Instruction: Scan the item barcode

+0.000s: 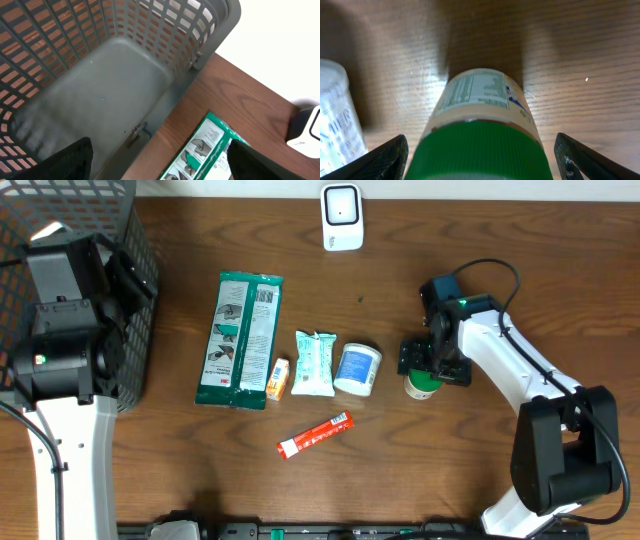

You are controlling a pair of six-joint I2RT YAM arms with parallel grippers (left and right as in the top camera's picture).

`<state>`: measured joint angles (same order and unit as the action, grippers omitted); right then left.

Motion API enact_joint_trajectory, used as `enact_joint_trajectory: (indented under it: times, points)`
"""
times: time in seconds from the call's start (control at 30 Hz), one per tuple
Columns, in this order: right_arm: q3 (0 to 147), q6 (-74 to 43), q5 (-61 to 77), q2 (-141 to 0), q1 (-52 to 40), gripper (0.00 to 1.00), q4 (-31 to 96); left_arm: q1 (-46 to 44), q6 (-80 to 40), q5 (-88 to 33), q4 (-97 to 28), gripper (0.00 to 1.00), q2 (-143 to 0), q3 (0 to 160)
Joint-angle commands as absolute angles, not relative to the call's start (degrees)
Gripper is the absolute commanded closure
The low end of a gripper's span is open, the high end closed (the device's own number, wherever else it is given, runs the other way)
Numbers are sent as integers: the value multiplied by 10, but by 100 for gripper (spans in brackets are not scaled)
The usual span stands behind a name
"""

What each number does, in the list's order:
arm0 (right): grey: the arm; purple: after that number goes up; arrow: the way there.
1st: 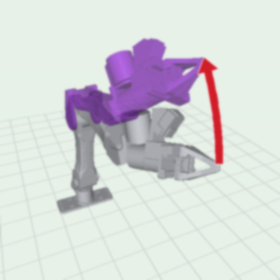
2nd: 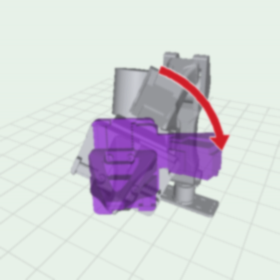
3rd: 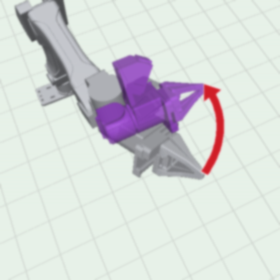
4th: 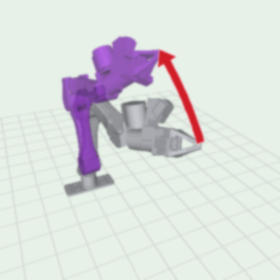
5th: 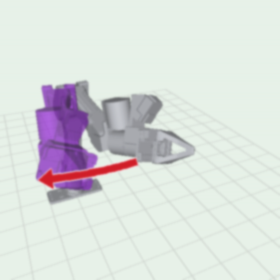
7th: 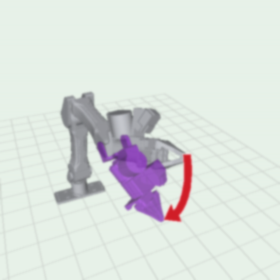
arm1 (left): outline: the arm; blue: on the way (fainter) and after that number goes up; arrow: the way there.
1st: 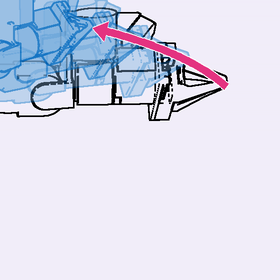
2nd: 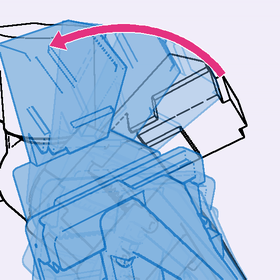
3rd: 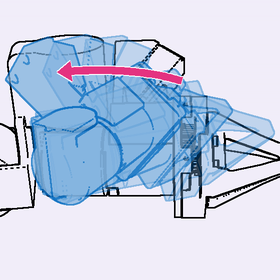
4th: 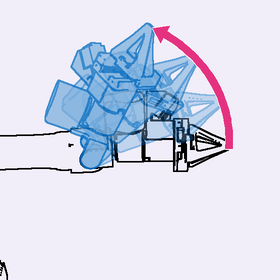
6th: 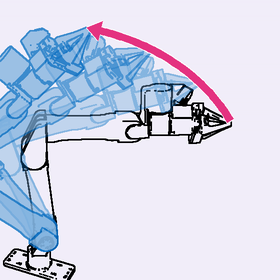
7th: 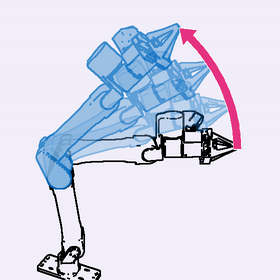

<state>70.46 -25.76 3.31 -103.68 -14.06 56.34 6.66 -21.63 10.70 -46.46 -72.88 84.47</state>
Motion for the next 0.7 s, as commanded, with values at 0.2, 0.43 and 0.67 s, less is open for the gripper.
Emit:
enact_joint_trajectory:
  times: [0.2,0.43,0.67]
  points:
    - [670,-293,33,-1039,-144,13,542,68,-215,112,-465,16,-730,847]
    - [674,-293,42,-1038,-143,19,537,68,-215,112,-465,16,-730,847]
    - [676,-291,42,-1036,-143,25,537,68,-215,112,-465,16,-730,847]
